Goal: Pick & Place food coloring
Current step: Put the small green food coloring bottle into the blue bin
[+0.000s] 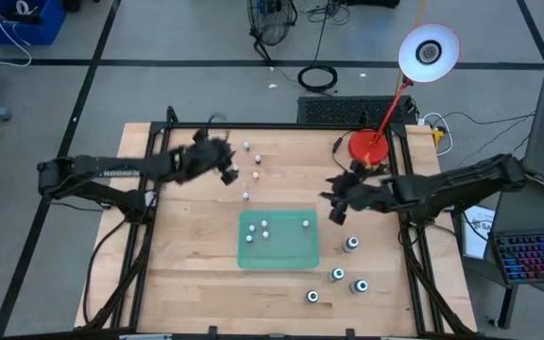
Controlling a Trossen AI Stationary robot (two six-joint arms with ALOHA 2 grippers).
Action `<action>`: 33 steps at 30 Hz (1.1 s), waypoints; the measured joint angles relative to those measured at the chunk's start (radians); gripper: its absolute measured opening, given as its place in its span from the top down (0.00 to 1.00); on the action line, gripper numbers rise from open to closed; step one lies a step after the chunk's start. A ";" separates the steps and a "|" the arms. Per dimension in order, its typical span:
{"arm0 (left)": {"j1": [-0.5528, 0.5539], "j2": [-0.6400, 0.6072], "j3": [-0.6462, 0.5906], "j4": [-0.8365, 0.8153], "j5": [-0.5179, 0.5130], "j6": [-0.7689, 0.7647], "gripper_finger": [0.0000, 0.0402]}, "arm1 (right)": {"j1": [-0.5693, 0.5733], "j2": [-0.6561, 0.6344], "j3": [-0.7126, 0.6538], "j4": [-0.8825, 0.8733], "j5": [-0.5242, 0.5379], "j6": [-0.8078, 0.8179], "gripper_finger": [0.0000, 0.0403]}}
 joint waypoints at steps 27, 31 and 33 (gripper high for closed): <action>0.317 0.572 0.593 -0.884 0.369 0.201 0.39 | -0.035 -0.307 -0.373 0.513 -0.004 -0.285 0.57; 0.332 0.614 0.593 -0.849 0.363 0.231 0.40 | -0.035 -0.307 -0.373 0.513 -0.005 -0.285 0.57; 0.347 0.635 0.593 -0.821 0.363 0.233 0.40 | -0.035 -0.307 -0.373 0.512 -0.005 -0.285 0.57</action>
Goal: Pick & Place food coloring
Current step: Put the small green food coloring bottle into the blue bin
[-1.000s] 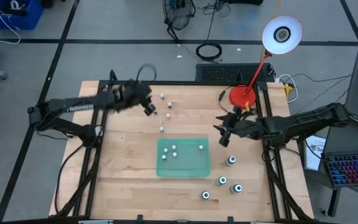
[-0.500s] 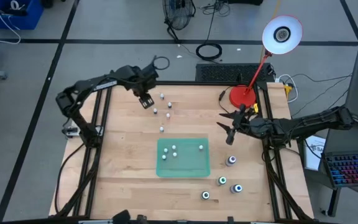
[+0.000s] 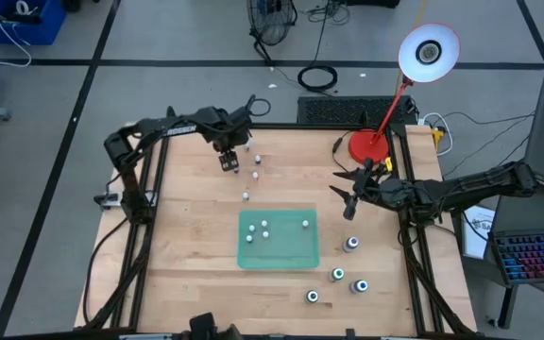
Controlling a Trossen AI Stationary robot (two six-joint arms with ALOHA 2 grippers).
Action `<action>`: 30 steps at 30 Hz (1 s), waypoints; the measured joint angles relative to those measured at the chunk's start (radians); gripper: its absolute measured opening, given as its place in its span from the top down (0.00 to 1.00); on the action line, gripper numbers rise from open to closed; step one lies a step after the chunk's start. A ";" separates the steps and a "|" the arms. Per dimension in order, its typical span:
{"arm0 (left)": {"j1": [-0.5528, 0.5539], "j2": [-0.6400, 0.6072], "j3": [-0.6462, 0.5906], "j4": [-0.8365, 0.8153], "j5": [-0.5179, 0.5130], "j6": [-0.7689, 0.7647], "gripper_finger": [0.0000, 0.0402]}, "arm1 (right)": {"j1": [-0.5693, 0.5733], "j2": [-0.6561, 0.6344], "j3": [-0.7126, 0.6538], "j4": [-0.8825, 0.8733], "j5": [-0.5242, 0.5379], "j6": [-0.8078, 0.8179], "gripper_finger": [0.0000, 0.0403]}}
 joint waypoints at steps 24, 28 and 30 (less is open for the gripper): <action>0.104 0.077 -0.001 0.026 0.104 0.008 0.58 | 0.000 0.000 0.000 0.000 -0.003 0.008 0.57; 0.104 0.077 -0.001 0.026 0.104 0.003 0.66 | 0.000 0.000 0.000 0.000 -0.003 0.008 0.57; 0.104 0.077 -0.001 0.026 0.104 0.003 0.69 | 0.000 0.000 0.000 0.000 -0.003 0.012 0.57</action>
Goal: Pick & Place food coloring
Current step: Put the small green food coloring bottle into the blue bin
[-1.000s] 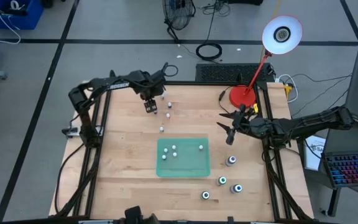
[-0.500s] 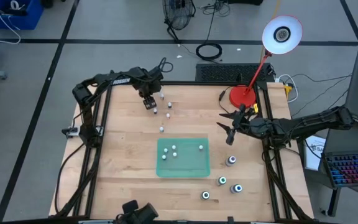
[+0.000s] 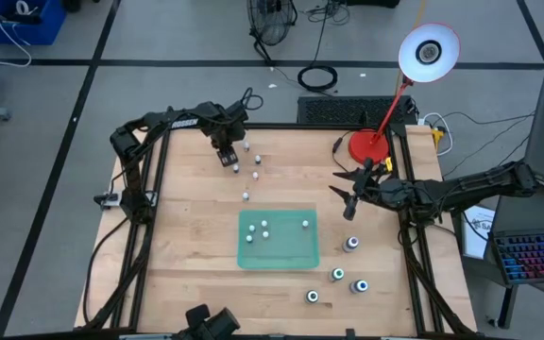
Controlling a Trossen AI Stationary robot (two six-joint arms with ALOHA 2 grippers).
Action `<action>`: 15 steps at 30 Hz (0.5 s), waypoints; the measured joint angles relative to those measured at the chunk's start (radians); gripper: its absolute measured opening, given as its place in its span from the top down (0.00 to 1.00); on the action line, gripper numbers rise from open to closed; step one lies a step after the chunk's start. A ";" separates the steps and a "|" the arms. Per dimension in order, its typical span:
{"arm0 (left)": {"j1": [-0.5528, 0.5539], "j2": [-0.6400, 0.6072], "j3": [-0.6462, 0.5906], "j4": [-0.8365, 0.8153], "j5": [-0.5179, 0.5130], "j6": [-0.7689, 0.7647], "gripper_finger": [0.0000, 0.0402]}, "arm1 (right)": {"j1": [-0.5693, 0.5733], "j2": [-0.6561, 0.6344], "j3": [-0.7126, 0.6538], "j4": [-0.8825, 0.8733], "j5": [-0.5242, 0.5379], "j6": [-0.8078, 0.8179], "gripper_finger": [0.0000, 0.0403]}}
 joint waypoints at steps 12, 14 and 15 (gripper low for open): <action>0.002 0.000 0.000 0.011 0.000 -0.023 0.86 | 0.000 0.000 0.000 0.000 0.000 0.015 0.57; 0.002 -0.001 -0.003 0.013 0.000 -0.019 0.86 | 0.000 0.000 0.000 0.000 0.000 0.015 0.57; 0.002 -0.002 -0.007 0.014 0.000 -0.012 0.86 | 0.000 0.000 0.000 0.000 0.000 0.015 0.57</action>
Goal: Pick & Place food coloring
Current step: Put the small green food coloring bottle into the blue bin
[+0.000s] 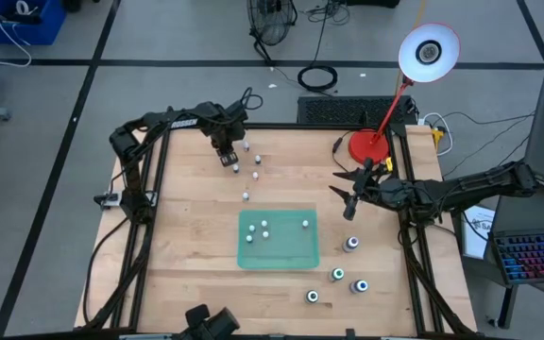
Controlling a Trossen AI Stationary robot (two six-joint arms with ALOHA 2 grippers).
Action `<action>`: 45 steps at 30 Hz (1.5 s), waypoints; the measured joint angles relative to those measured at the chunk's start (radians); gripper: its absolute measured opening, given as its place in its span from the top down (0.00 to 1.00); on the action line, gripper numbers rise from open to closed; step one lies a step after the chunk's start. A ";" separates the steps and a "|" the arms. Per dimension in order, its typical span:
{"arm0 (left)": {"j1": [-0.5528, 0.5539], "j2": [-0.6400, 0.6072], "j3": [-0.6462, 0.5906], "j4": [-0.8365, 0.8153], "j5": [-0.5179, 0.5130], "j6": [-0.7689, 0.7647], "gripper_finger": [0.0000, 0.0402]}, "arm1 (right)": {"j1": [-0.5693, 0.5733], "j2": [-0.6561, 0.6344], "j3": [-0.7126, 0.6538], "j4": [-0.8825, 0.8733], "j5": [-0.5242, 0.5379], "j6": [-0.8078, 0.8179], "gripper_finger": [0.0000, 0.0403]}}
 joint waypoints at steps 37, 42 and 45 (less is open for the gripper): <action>-0.926 -0.038 0.449 -0.162 -0.122 -0.020 0.87 | 0.000 0.000 0.000 -0.001 0.000 0.000 0.57; -0.901 0.125 0.544 -0.181 -0.059 0.048 0.87 | 0.000 0.000 0.000 0.000 0.000 0.000 0.57; -0.880 0.201 0.571 -0.179 -0.004 0.088 0.87 | 0.000 0.000 0.000 -0.001 0.000 0.000 0.57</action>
